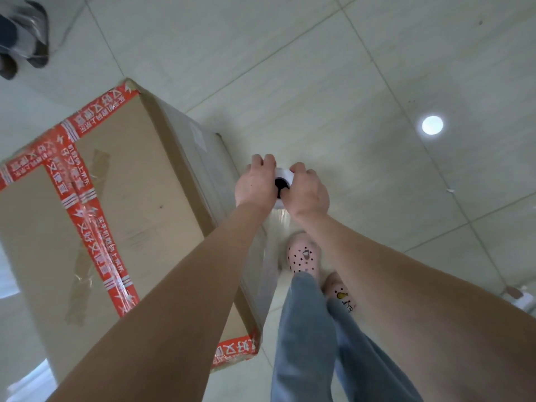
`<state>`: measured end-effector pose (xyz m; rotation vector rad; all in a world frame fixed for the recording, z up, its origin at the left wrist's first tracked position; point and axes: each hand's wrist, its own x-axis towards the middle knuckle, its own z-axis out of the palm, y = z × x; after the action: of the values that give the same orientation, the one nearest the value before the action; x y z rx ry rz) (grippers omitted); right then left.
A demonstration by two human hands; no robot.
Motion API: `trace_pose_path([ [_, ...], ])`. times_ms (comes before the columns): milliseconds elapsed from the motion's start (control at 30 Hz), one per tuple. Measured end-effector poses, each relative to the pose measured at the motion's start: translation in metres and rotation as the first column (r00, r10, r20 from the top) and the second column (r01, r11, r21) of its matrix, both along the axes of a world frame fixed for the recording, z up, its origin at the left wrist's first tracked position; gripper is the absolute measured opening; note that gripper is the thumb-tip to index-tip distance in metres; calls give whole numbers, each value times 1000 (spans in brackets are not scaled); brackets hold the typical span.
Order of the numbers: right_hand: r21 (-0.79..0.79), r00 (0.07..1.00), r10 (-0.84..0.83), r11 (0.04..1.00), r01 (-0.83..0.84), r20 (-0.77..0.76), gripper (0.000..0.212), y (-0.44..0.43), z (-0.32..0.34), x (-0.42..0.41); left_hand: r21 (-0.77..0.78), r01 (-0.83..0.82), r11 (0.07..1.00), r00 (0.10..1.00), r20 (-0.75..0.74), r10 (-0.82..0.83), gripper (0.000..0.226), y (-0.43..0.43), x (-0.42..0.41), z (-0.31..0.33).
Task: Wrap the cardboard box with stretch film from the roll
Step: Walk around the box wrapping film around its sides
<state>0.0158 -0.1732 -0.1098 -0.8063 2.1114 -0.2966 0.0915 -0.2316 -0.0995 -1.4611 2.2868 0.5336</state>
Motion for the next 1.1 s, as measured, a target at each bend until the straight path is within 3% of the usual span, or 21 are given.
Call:
trace_pose_path([
  [100,-5,997,44,999,-45,-58,31,-2,-2,-3,-12,150,989,989,8,-150,31,-10,-2,1],
  [200,-8,991,83,996,-84,-105,26,-11,-2,-4,13,139,990,990,-33,-139,25,-23,-3,0],
  [333,-28,969,199,978,-206,-147,29,-36,3,-1,100,-119,988,988,-83,127,19,-44,5,0],
  [467,-71,938,301,946,-317,-171,37,-62,3,4,180,-425,887,890,-98,446,16,-63,14,-4],
  [567,-39,936,308,947,-319,-172,40,-79,1,11,173,-543,822,823,-81,562,18,-74,24,-3],
  [633,-3,953,262,964,-266,-151,35,-85,1,18,144,-494,857,863,-40,504,23,-78,30,-2],
  [733,15,971,194,981,-194,-143,27,-87,1,24,106,-218,970,974,-34,223,30,-81,32,-2],
  [867,14,959,218,976,-219,-184,24,-86,-1,19,53,42,998,998,-56,-39,22,-88,21,-7],
  [933,-7,955,224,973,-230,-196,23,-88,-1,16,65,27,998,997,-68,-23,19,-93,19,-9],
  [1100,-69,945,268,956,-285,-189,30,-108,-2,12,138,-287,948,951,-79,299,13,-107,22,-12],
])
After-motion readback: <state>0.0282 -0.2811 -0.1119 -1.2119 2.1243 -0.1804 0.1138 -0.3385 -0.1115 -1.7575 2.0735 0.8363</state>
